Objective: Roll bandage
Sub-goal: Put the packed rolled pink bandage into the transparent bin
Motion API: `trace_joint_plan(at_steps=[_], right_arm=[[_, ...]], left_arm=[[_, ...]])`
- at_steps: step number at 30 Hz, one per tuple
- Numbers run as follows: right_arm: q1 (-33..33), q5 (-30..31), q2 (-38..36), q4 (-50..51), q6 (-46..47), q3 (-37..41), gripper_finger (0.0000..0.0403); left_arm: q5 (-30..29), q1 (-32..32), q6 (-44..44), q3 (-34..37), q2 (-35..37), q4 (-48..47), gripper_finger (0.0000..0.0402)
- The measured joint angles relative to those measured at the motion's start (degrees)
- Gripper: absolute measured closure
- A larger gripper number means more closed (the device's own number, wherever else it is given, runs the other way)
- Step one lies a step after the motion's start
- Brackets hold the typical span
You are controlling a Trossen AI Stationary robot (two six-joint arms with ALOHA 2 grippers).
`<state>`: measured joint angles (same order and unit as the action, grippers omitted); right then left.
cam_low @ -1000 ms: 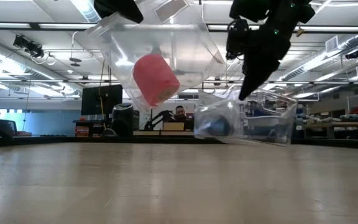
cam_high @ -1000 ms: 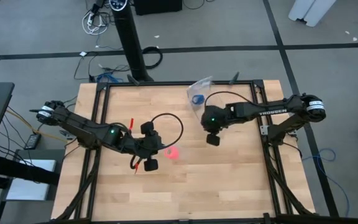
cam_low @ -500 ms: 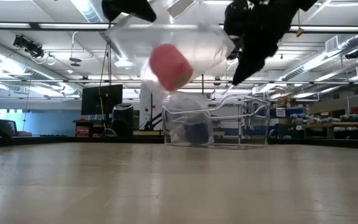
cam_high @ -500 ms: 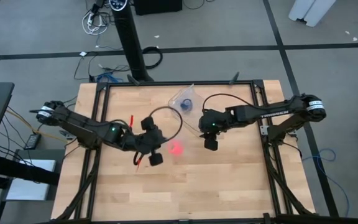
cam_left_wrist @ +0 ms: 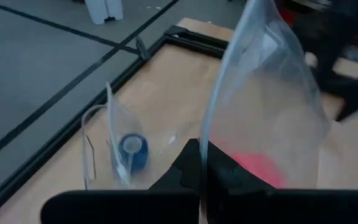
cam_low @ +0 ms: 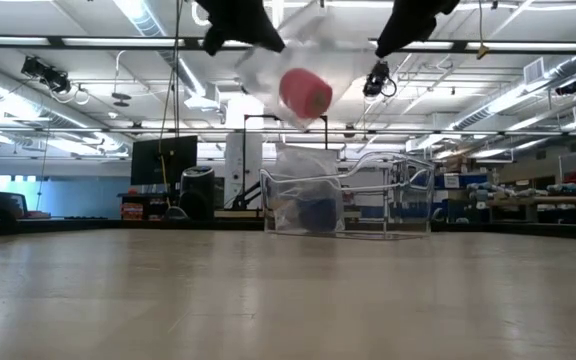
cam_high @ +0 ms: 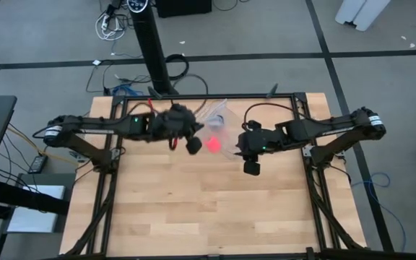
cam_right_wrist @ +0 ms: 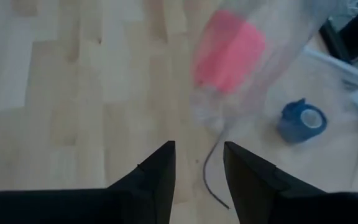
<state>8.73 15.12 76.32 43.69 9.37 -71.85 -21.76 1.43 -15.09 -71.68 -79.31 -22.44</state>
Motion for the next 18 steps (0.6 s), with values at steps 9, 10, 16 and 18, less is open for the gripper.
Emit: trace_joint_plan(at_steps=[9,10,16,18], right_arm=[[0.29,3.64,-1.04,1.34,1.06,0.02,0.027],[0.29,3.74,-1.04,1.71,1.07,0.02,0.0271],[0.27,3.84,-1.06,2.45,1.15,0.02,0.0273],[0.26,3.8,-1.06,3.39,1.39,0.06,0.0273]], left_arm=[[10.59,7.5,1.4,0.02,-9.72,9.67,0.0399],[10.45,7.94,1.4,-0.09,-10.92,9.91,0.0399],[7.83,10.05,0.77,-4.16,-17.34,5.03,0.0399],[7.12,10.04,0.74,-6.7,-19.35,1.61,0.0399]])
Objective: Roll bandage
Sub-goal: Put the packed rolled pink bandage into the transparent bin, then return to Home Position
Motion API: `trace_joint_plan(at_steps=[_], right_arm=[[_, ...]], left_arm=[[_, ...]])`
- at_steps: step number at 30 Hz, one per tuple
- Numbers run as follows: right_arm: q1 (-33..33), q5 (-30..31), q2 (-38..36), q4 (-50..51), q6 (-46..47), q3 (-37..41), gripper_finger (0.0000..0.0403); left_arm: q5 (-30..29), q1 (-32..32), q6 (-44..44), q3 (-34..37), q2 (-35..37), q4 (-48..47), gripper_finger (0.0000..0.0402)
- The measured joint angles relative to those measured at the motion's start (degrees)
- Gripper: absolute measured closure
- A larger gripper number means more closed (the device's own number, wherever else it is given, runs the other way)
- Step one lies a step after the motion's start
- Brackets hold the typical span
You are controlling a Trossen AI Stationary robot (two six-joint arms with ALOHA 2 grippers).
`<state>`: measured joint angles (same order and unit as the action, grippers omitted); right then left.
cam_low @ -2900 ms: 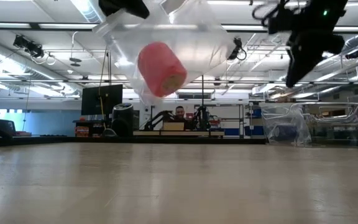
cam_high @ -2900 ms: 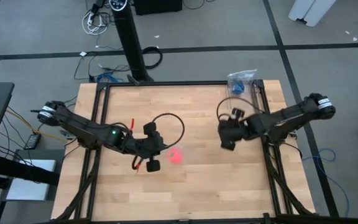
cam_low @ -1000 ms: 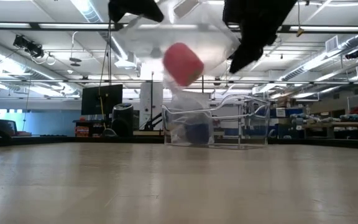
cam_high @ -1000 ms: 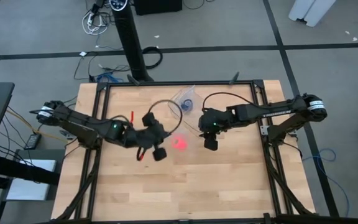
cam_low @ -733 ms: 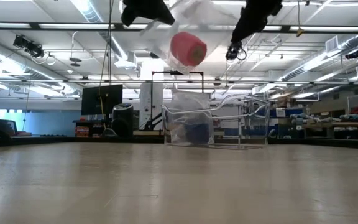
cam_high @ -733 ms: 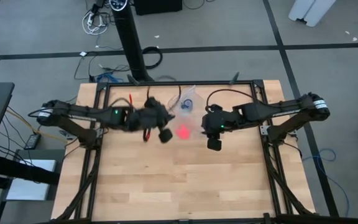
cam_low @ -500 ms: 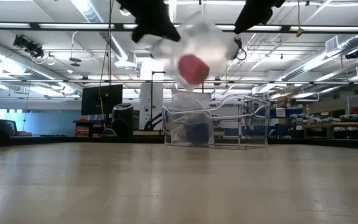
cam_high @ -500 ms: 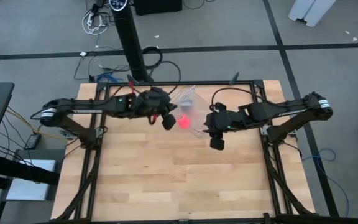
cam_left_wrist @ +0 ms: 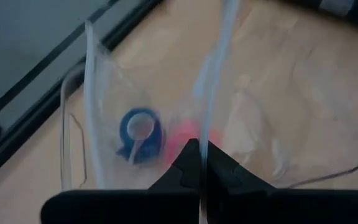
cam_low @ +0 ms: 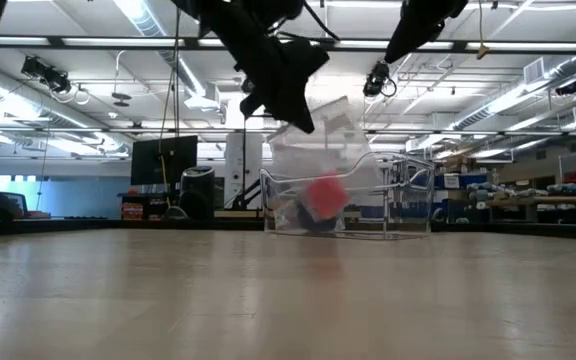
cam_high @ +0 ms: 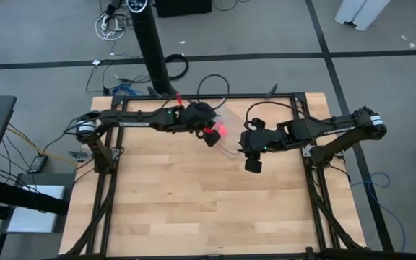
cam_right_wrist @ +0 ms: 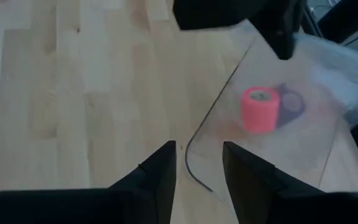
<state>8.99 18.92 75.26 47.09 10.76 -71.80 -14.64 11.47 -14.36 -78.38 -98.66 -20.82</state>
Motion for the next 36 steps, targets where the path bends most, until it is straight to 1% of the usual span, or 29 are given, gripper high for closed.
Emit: trace_joint_plan(at_steps=[2,5,9,13,16,18,19,25,28,32,36], right_arm=[[0.0,-0.05,0.0,0.45,0.05,0.01,0.0274],[0.0,-1.21,0.07,0.69,0.1,0.01,0.0276],[0.03,-3.37,0.09,0.96,-0.18,0.01,0.0278],[0.26,-2.99,0.09,1.93,-1.46,0.01,0.0283],[0.87,1.06,0.09,1.6,-1.92,0.01,0.0292],[1.47,4.03,0.09,0.77,-2.69,0.38,0.0305],[1.65,4.41,0.09,0.24,-3.52,0.8,0.0314],[1.75,4.0,0.09,-3.13,-6.05,6.07,0.0391],[-0.03,3.35,0.09,-7.42,-7.24,10.23,0.0395],[-5.25,-0.79,0.11,-14.8,-9.86,16.94,0.0399],[-11.26,-4.87,0.57,-22.73,-12.44,22.43,0.0399]], left_arm=[[-0.63,-0.07,0.62,-2.94,-2.23,-4.21,0.0399],[-0.41,-0.27,3.92,-6.89,-5.07,-8.05,0.0399],[-0.12,-0.31,5.15,-10.61,-7.52,-10.45,0.0392],[1.25,-0.31,6.04,-12.43,-7.94,-11.97,0.0363],[3.9,-0.67,7.95,-14.73,-7.94,-16.33,0.0335],[4.51,-1.71,8.6,-16.31,-7.91,-19.08,0.032],[4.6,-2.37,9.34,-16.94,-7.89,-19.63,0.0313],[3.92,-4.72,12.36,-19.63,-7.88,-19.19,0.0289],[3.41,-4.98,12.67,-19.94,-7.11,-19.83,0.0285],[3.38,-5.34,14.01,-19.94,-4.65,-21.19,0.0284],[3.38,-5.72,15.0,-19.91,-0.69,-22.01,0.0284]])
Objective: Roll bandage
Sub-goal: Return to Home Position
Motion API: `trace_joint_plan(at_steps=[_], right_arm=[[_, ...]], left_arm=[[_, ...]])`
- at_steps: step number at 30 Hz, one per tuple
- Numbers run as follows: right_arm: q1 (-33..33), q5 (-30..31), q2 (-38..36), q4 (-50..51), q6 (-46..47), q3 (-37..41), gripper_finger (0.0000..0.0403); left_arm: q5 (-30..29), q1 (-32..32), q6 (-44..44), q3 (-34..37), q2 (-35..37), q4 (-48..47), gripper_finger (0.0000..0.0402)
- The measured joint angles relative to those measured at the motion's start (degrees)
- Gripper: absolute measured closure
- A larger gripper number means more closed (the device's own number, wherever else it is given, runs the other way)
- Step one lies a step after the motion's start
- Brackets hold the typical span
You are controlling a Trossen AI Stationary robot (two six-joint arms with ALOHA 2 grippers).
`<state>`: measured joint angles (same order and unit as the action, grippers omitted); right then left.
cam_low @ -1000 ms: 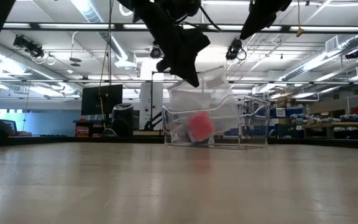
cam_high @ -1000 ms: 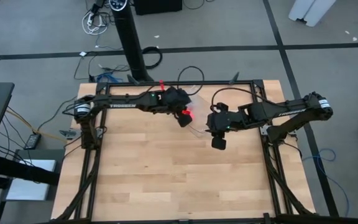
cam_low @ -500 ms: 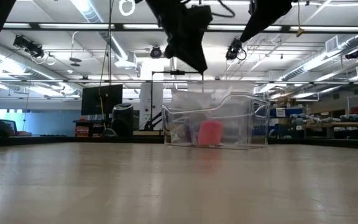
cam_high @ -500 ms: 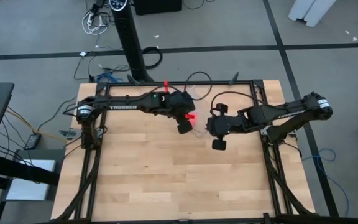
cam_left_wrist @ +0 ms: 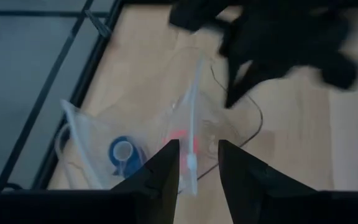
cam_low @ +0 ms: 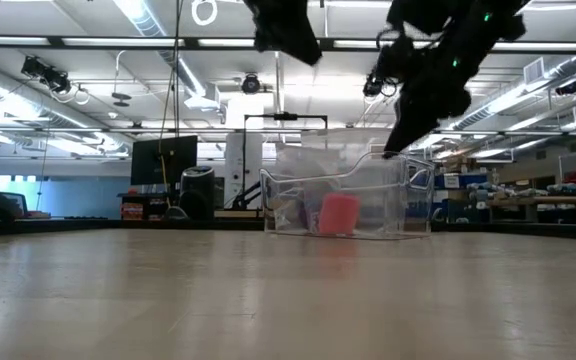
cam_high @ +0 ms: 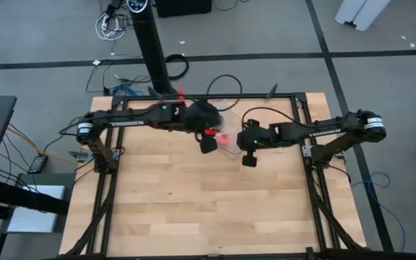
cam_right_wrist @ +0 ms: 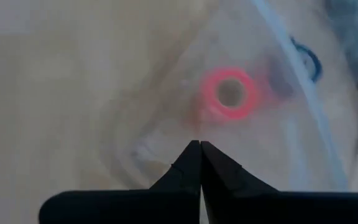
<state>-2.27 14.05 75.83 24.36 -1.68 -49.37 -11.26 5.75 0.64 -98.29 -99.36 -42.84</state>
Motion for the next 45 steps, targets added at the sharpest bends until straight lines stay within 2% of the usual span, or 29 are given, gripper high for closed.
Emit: trace_joint_plan(at_steps=[4,8,12,15,17,20,23,28,32,36,40,45], right_arm=[[-5.71,-0.27,1.81,-3.04,-2.11,1.29,0.0401],[-11.4,-0.81,5.07,-4.3,-5.1,0.35,0.04],[-16.03,-0.7,8.38,-11.01,-6.61,-2.4,0.0401],[-17.04,-0.92,9.31,-16.72,-8.58,-3.39,0.0401],[-17.0,-3.41,9.08,-19.63,-8.97,-4.17,0.0401],[-15.59,-8.57,6.6,-19.92,-9.1,-4.1,0.0401],[-12.74,-12.39,2.64,-21.28,-9.31,-3.09,0.0402],[-6.55,-14.97,-4.57,-33.64,-10.09,5.19,0.0402],[-2.59,-14.9,-9.85,-43.33,-10.05,13.86,0.0402],[0.36,-14.71,-15.5,-49.23,-8.84,21.73,0.0403],[2.51,-9.87,-20.91,-52.05,-8.49,28.81,0.0403],[3.92,-7.7,-30.1,-53.75,-8.34,35.53,0.0403]], left_arm=[[1.45,-0.67,0.49,0.68,4.62,-0.13,0.0284],[3.29,-2.45,0.48,5.55,10.02,3.3,0.0284],[3.35,-5.08,0.31,14.93,15.81,11.18,0.0284],[3.36,-7.06,0.26,24.65,20.62,21.72,0.0284],[3.46,-8.43,0.22,31.51,24.01,29.03,0.0284],[5.13,-10.48,-0.32,40.79,28.24,39.33,0.0284],[7.38,-12.17,-1.1,48.34,32.45,45.31,0.0284],[7.09,-14.55,-2.37,59.44,41.03,52.3,0.0294],[6.73,-15.86,-1.87,67.24,48.66,58.34,0.0322],[4.28,-16.54,-0.76,73.32,55.47,59.52,0.0359],[2.08,-16.71,-0.08,78.86,61.62,58.56,0.0392],[1.66,-16.51,-2.02,85.9,70.45,59.12,0.0392]])
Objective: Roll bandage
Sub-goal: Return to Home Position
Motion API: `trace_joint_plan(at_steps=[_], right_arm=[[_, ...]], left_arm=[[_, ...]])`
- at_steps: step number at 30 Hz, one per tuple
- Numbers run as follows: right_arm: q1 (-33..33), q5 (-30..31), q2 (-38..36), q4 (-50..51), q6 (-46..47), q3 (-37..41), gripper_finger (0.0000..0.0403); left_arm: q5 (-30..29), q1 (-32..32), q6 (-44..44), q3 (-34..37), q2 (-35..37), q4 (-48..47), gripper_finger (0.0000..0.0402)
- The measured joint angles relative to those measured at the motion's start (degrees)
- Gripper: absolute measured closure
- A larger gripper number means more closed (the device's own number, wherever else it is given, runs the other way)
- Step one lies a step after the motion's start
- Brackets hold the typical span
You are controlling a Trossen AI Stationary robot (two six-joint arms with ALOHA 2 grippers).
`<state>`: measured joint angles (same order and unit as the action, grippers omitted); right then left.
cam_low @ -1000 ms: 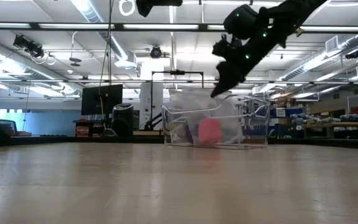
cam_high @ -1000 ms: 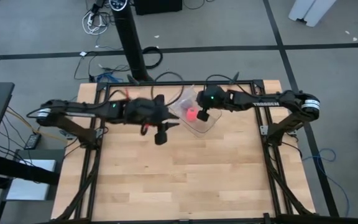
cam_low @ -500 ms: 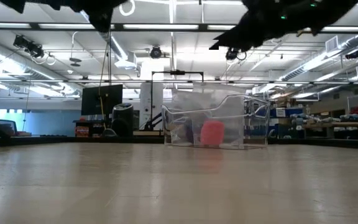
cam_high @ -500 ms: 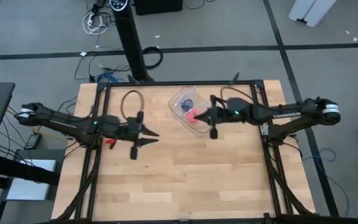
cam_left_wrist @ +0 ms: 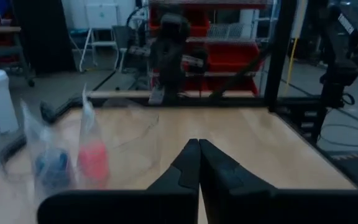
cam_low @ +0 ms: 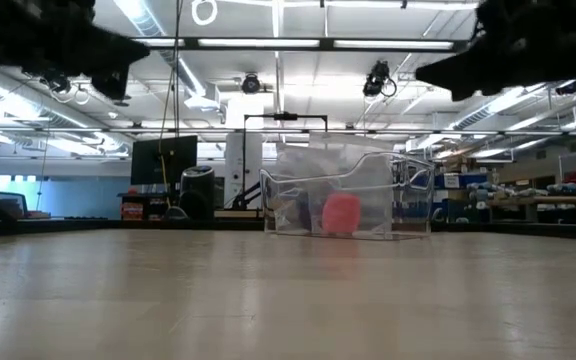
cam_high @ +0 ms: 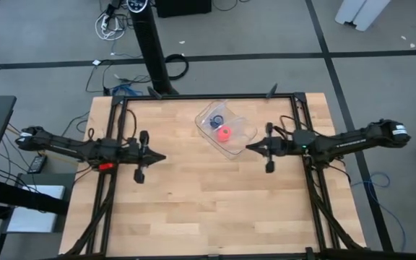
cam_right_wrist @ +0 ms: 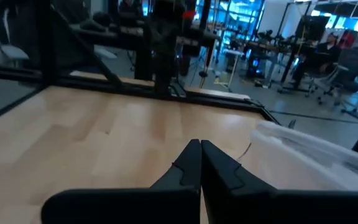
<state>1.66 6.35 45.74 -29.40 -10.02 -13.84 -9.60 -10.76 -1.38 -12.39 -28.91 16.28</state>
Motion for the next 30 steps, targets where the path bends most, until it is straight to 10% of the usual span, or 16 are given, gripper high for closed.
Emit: trace_joint_plan(at_steps=[20,30], right_arm=[[-1.01,0.22,-27.54,9.31,1.81,13.28,0.0403],[-1.03,1.96,-41.28,26.94,4.45,13.32,0.0403]], left_arm=[[1.28,5.94,1.1,11.89,17.81,-5.8,0.0393],[14.14,18.58,2.5,11.92,19.59,-8.82,0.0394]])
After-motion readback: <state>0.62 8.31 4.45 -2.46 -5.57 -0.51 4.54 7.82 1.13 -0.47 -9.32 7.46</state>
